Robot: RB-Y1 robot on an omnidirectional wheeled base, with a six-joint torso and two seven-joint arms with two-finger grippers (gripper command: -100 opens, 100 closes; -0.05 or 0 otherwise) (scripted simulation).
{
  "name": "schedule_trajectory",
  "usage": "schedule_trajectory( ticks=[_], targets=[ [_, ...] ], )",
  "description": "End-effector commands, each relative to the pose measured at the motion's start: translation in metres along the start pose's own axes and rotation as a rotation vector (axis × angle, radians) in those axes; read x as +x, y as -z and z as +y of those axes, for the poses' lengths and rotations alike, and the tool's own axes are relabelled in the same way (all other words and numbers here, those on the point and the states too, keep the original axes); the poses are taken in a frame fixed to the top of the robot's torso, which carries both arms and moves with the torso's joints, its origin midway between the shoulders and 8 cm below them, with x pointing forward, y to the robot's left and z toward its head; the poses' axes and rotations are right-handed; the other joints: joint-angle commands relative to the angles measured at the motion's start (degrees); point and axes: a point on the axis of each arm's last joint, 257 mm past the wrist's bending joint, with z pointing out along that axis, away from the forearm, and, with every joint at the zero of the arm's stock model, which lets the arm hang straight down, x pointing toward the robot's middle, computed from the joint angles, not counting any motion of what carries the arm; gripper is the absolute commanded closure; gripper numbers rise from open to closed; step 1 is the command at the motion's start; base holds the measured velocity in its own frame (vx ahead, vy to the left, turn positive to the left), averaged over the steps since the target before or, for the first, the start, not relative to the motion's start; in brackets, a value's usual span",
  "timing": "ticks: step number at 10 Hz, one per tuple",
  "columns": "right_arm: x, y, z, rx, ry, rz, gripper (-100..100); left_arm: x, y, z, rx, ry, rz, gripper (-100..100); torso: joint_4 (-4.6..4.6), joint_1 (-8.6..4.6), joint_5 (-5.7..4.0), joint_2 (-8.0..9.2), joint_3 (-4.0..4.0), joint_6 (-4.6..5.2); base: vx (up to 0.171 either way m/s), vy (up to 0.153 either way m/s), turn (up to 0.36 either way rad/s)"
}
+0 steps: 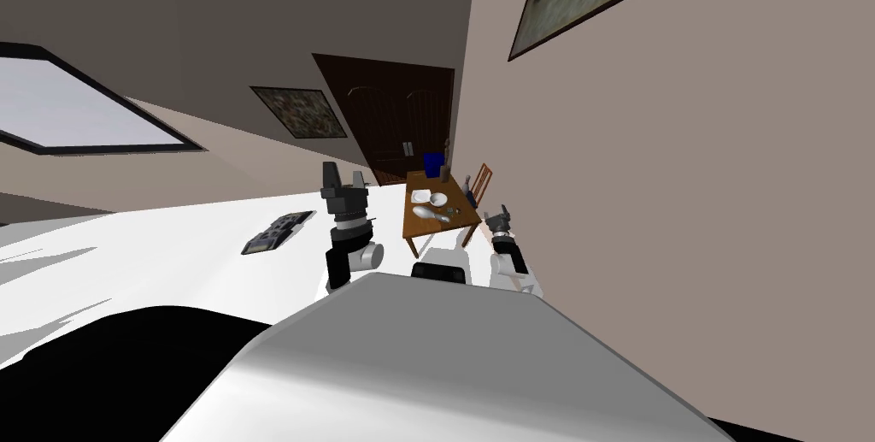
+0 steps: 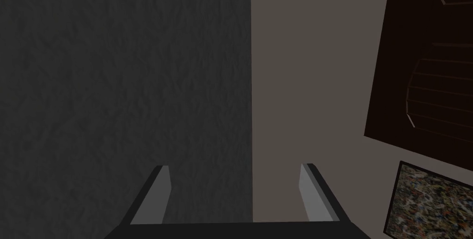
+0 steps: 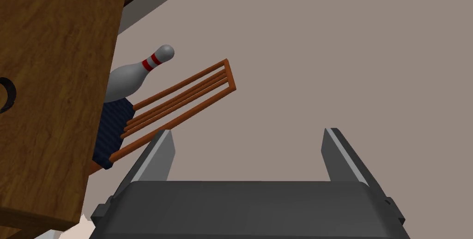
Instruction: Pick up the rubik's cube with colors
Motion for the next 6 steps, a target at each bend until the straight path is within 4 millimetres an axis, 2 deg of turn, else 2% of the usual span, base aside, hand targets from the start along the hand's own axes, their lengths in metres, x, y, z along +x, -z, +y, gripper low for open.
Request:
schedule_trajectory(
  ticks=[1, 3, 4, 5, 6],
  targets=[
    [-0.011, 0.000, -0.016, 0.041, -0.033, -0.028, -100, 0.000, 0.000, 0.000, 0.000, 0.000, 0.000, 0, 0.00, 0.00, 0.00, 0.00, 0.00, 0.00, 0.014, 0.031, 0.012],
    [-0.023, -0.003, -0.033, 0.082, -0.083, -0.059, -100, 0.000, 0.000, 0.000, 0.000, 0.000, 0.000, 0, 0.01, -0.04, -0.01, 0.04, 0.02, 0.01, 0.006, 0.026, 0.023],
    [-0.033, -0.006, -0.048, 0.118, -0.134, -0.088, -100, 0.000, 0.000, 0.000, 0.000, 0.000, 0.000, 0, 0.01, -0.07, -0.01, 0.05, 0.03, 0.01, 0.007, 0.032, 0.042],
    [-0.035, -0.005, -0.051, 0.123, -0.133, -0.092, -100, 0.000, 0.000, 0.000, 0.000, 0.000, 0.000, 0, 0.01, -0.03, -0.01, 0.04, 0.02, 0.00, 0.008, 0.028, 0.020],
    [-0.044, -0.008, -0.065, 0.157, -0.185, -0.122, -100, 0.000, 0.000, 0.000, 0.000, 0.000, 0.000, 0, 0.01, -0.05, 0.00, 0.05, 0.03, 0.02, 0.008, 0.030, 0.047]
  ],
)
